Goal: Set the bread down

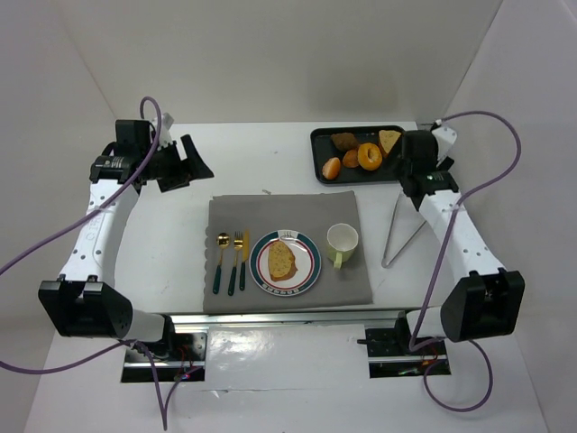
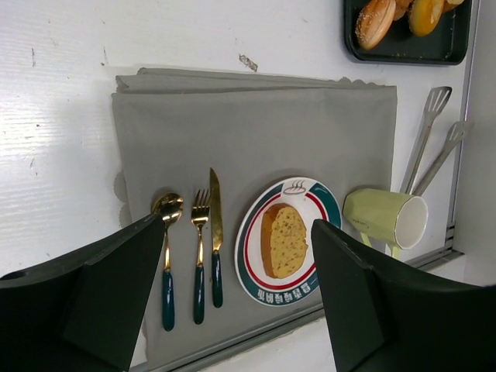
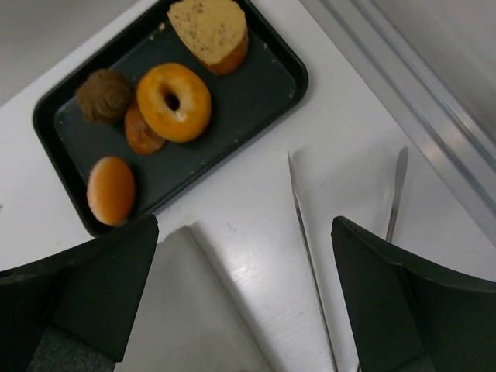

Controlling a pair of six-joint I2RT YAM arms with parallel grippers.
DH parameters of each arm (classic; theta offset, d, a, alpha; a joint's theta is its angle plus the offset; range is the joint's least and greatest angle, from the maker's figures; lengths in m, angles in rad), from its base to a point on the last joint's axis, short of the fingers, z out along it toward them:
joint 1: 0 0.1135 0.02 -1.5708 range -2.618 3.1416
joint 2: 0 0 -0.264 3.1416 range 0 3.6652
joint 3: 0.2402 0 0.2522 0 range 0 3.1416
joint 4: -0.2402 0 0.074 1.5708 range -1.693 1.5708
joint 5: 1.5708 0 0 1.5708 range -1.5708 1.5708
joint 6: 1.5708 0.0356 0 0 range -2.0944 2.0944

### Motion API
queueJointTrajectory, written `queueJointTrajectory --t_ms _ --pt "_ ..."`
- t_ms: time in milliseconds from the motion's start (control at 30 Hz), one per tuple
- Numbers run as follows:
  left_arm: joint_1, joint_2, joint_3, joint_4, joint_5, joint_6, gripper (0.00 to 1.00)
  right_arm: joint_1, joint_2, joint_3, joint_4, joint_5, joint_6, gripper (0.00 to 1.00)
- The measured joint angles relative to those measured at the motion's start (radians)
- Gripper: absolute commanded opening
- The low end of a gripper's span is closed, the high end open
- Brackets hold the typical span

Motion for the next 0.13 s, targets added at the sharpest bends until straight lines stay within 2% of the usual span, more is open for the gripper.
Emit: queueJointTrajectory --t_ms 133 --pt "0.0 0.0 0.005 -0.008 0.0 0.0 0.9 0.0 0.034 0.078 -0.027 -0.005 0.0 1.0"
